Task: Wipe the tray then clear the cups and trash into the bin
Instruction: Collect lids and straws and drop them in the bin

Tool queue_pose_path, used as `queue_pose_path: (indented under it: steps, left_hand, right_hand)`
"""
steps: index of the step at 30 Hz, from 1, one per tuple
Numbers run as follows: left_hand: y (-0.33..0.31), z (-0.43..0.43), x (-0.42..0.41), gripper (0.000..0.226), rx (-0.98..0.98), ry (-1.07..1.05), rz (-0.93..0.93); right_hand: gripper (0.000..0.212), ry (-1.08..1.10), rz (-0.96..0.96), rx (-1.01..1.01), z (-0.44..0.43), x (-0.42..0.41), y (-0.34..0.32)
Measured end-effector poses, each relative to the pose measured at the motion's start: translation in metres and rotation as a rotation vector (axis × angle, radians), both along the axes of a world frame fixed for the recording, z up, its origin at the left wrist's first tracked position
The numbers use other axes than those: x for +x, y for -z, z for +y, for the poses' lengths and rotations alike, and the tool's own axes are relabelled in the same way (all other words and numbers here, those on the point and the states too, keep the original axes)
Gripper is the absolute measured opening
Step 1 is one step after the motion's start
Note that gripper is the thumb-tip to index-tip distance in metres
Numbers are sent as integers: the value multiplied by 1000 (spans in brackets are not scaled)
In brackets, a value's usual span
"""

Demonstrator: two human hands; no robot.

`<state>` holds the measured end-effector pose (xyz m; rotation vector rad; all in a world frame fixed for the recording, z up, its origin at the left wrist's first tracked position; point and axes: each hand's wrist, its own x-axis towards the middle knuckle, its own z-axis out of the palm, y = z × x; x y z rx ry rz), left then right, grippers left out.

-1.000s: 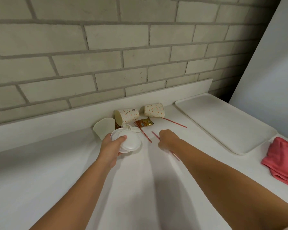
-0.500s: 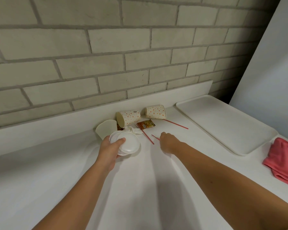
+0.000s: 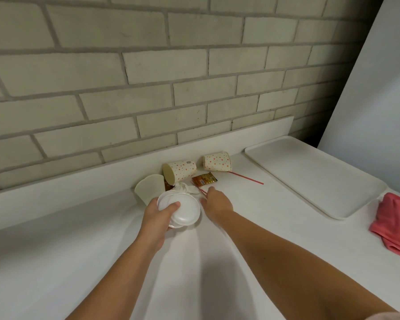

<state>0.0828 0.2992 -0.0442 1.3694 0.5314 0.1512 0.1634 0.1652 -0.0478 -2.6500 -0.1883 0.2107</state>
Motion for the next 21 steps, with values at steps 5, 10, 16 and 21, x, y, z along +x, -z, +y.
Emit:
queue_pose_path:
  steps: [5, 10, 16, 21]
  left_hand:
    - [1, 10, -9, 45, 0, 0, 7]
    - [-2, 7, -23, 43, -2, 27, 11]
    - [-12, -9, -33, 44, 31, 75, 12]
    - [-19, -41, -39, 48, 35, 164, 19]
  right_hand:
    - [28, -5, 24, -143, 1, -4, 2]
    - [26, 7, 41, 7, -13, -16, -4]
    - [19, 63, -140, 639, -48, -51, -35]
    - [19, 128, -336, 899, -83, -94, -21]
